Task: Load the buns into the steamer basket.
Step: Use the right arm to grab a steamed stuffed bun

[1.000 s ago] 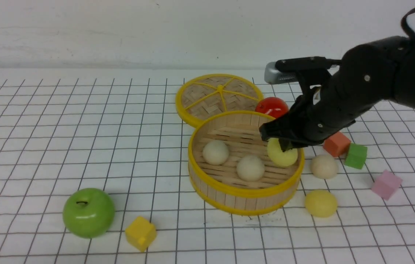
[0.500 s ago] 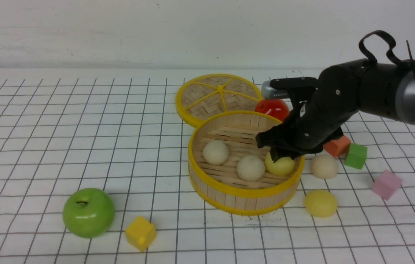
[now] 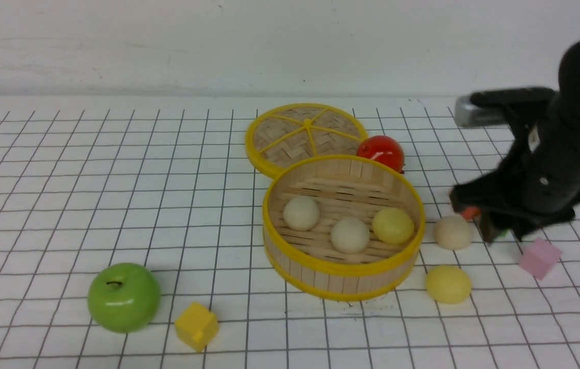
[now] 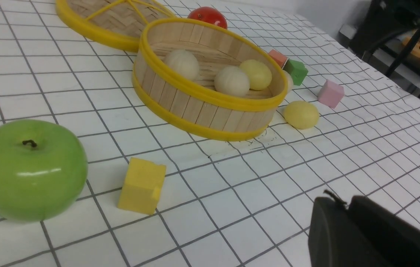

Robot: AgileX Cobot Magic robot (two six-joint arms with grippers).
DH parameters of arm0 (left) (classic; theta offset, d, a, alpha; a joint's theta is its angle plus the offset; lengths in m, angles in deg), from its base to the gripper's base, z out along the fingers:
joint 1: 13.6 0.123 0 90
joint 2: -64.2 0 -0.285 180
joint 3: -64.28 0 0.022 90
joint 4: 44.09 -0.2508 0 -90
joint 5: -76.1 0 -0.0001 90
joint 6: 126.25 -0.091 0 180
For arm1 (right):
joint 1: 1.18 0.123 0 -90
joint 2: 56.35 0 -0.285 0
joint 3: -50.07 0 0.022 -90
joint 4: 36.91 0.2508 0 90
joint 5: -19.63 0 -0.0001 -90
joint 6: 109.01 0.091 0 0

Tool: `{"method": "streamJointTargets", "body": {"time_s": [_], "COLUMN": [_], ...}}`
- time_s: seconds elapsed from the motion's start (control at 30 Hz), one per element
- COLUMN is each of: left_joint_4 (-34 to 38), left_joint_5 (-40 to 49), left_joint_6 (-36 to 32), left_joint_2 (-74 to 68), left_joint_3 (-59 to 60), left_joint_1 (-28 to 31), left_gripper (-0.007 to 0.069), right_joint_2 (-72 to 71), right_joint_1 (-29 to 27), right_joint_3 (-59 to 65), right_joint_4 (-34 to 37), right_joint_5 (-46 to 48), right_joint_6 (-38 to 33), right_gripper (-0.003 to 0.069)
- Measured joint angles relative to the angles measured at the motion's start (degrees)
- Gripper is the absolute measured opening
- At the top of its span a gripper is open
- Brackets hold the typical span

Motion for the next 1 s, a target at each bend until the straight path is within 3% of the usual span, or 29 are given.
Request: {"method": "streamJointTargets", "body": {"time_s": [0.13,0.37,0.63,1.0], "left_joint_4": [0.00,0.00,0.00,0.00], "left_joint_5": [0.00,0.00,0.00,0.00], "left_joint_6": [0.00,0.00,0.00,0.00], "left_joint_2": [0.00,0.00,0.00,0.00], "left_joint_3": [0.00,0.00,0.00,0.00], "left_joint_1": [0.00,0.00,0.00,0.00], "left_gripper": [0.0061,0.0064,0.0065,0.0073], "right_joint_2": [0.70,4.10,7.21,10.30], "right_joint_1": [-0.50,-0.50,-0.50,-0.50], "right_joint_3": [6.38,7.19,7.22,7.22], "right_joint_4": [1.34,2.88,9.11,5.95], "right_joint_5": [-7.63,-17.49,-21.02,-23.27], "right_joint_6": [0.86,0.88,-3.45,-4.22], "right_gripper": [0.0268,0.0266,0.0266,0.0266]}}
